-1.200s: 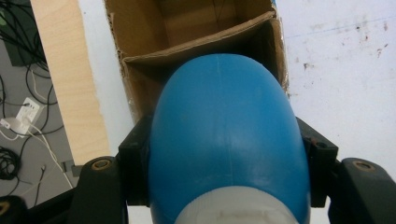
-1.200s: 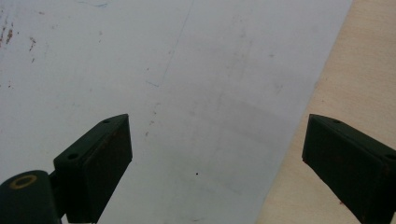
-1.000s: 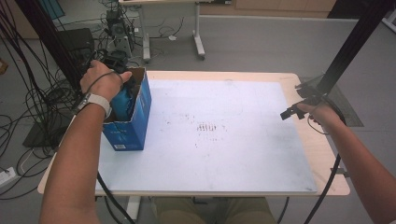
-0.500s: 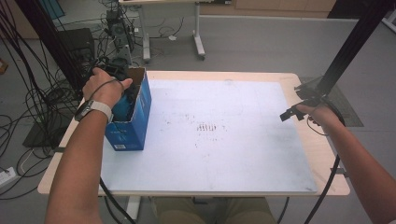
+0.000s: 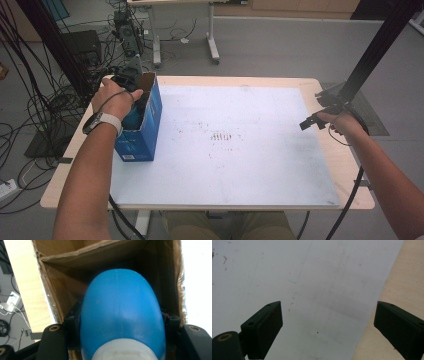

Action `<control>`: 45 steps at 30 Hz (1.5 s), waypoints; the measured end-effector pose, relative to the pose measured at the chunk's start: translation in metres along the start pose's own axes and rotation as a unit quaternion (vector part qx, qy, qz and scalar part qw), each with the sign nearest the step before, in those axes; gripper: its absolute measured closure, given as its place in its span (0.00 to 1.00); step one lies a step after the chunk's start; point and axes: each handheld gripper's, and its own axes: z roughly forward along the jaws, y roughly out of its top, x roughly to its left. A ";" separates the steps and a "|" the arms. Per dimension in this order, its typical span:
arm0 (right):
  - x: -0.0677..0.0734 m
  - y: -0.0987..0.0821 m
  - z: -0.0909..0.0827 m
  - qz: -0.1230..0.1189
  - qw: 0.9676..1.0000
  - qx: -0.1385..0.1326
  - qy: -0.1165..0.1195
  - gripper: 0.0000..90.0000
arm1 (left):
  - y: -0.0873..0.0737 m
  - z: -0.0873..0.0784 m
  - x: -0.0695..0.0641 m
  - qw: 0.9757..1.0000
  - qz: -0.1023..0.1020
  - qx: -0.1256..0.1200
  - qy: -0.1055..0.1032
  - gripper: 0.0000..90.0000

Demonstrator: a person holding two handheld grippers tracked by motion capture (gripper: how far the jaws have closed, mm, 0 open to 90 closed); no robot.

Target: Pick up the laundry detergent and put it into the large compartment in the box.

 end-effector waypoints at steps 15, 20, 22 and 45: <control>-0.004 -0.003 -0.001 0.003 1.000 0.000 -0.001 0.09 | -0.003 0.015 0.001 1.000 0.000 0.004 -0.001 0.42; -0.004 -0.004 -0.002 0.003 1.000 -0.001 -0.001 0.09 | -0.003 0.015 0.001 1.000 0.001 0.005 -0.002 0.42; -0.005 -0.004 -0.001 0.002 1.000 -0.002 -0.001 0.09 | -0.003 0.015 0.001 1.000 0.000 0.006 -0.002 0.42; -0.004 -0.005 0.000 0.001 1.000 -0.003 0.001 0.09 | -0.003 0.015 0.002 1.000 0.000 0.007 -0.003 0.42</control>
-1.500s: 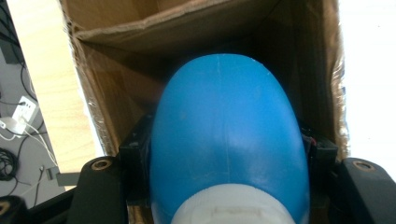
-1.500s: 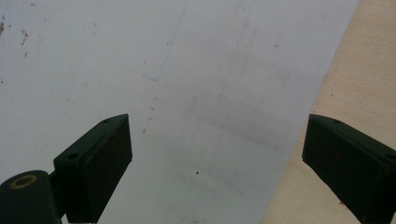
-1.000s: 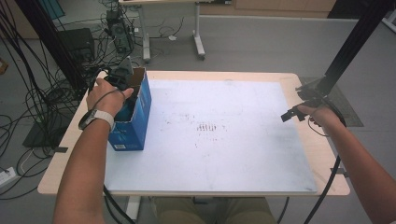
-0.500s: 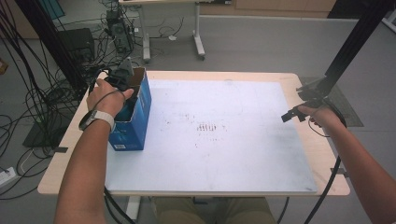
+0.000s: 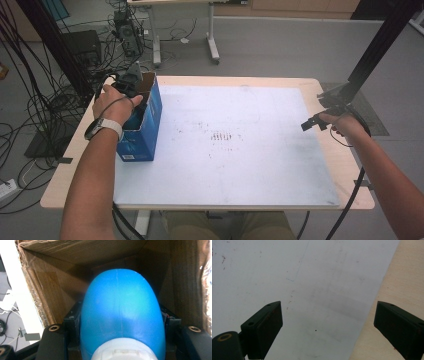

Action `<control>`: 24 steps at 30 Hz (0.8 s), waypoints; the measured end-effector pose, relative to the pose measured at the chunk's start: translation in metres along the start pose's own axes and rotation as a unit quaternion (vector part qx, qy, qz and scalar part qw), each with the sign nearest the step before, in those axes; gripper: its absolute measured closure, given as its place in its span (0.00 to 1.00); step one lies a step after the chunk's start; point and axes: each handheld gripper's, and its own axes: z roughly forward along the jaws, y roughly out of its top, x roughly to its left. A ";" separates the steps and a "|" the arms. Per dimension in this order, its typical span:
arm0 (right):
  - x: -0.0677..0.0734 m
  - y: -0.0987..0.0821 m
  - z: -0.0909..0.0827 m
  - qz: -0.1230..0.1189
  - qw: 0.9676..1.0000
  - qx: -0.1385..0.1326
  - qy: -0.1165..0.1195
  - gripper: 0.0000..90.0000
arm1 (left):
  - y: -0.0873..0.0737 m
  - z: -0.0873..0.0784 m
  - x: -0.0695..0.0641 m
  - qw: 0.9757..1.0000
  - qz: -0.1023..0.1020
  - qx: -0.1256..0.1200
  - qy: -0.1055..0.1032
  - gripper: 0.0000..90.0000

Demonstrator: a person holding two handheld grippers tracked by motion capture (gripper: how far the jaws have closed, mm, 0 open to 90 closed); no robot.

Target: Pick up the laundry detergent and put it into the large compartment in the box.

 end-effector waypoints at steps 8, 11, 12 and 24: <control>0.000 0.000 0.000 0.001 1.000 0.001 0.000 0.09 | 0.000 0.000 0.000 1.000 0.001 0.000 0.000 0.42; 0.001 0.000 0.000 0.002 1.000 0.001 0.000 0.09 | 0.000 0.000 0.000 1.000 0.001 0.001 0.000 0.42; 0.001 0.000 0.000 0.002 1.000 0.002 0.000 0.09 | 0.000 0.000 0.000 1.000 0.001 0.001 0.000 0.42; 0.002 0.000 0.000 0.000 1.000 0.000 0.000 0.09 | 0.000 0.000 0.000 1.000 0.002 0.003 -0.001 0.42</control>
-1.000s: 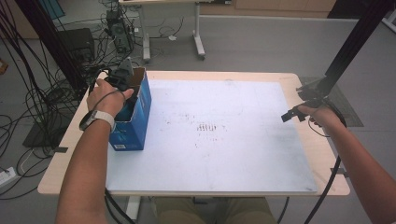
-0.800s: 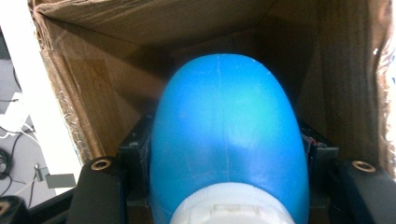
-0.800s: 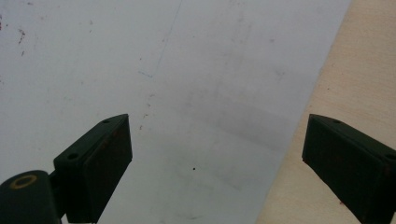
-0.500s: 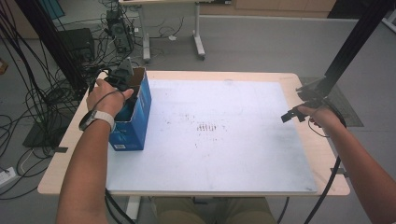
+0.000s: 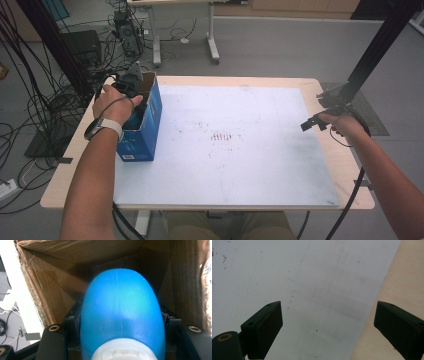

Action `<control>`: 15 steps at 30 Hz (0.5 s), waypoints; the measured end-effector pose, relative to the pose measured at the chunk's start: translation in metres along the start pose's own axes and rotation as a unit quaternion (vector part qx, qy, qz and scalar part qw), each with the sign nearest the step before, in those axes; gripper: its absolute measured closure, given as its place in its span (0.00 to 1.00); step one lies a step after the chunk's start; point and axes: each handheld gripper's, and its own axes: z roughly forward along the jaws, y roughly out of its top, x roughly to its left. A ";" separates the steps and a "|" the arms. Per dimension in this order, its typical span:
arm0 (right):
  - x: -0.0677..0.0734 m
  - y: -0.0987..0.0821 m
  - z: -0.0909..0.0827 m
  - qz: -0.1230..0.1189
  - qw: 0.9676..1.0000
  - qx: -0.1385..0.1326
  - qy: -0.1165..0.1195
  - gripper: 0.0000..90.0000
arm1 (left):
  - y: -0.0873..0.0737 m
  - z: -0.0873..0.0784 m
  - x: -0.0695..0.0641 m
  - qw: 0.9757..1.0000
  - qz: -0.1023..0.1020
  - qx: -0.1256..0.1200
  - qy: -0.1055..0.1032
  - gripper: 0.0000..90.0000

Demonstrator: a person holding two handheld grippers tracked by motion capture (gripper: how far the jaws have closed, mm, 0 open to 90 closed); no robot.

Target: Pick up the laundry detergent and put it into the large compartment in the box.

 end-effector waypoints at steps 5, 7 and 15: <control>0.000 0.000 0.000 -0.001 1.000 0.000 0.000 0.09 | 0.000 0.000 0.000 1.000 0.000 0.001 0.000 0.42; 0.000 0.000 0.000 -0.001 1.000 0.001 0.000 0.09 | 0.000 0.000 0.000 1.000 0.001 0.001 -0.001 0.42; 0.000 0.001 0.000 -0.003 1.000 0.001 -0.001 0.09 | 0.000 0.000 0.001 1.000 0.001 0.001 -0.001 0.42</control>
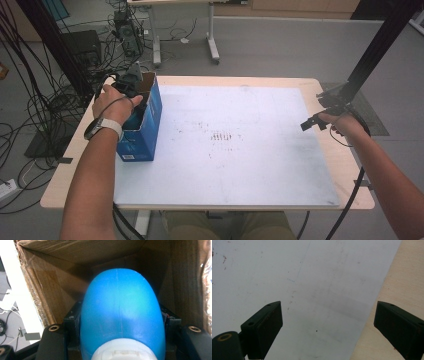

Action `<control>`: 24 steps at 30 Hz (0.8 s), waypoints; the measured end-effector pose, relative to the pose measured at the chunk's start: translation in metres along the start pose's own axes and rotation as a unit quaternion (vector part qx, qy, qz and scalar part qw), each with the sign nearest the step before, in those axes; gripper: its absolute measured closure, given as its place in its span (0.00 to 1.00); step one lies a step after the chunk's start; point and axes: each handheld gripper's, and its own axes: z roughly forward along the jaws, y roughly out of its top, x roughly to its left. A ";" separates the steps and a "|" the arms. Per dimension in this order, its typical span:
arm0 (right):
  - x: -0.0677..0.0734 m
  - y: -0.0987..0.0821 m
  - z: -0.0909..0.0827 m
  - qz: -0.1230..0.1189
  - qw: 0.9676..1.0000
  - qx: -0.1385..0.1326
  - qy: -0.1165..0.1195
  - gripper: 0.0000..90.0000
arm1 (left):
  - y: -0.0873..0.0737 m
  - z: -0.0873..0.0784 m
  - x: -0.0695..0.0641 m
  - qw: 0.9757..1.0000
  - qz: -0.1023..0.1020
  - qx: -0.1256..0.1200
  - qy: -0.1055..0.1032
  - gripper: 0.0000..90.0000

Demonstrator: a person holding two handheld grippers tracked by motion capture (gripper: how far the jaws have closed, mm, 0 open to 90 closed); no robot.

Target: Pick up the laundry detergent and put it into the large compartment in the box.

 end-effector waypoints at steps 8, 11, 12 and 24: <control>0.000 0.000 0.000 0.000 1.000 -0.001 0.001 0.09 | -0.001 0.000 0.000 1.000 0.001 0.001 0.000 0.41; 0.000 0.000 -0.001 0.000 1.000 -0.002 0.000 0.09 | -0.001 0.000 0.000 1.000 0.001 0.000 0.001 0.42; 0.000 0.000 -0.001 0.001 1.000 -0.002 0.000 0.09 | -0.001 0.000 0.000 1.000 0.001 0.000 0.001 0.42; -0.001 -0.002 -0.002 0.000 1.000 -0.004 0.001 0.09 | -0.001 0.000 -0.001 1.000 0.002 0.000 0.002 0.41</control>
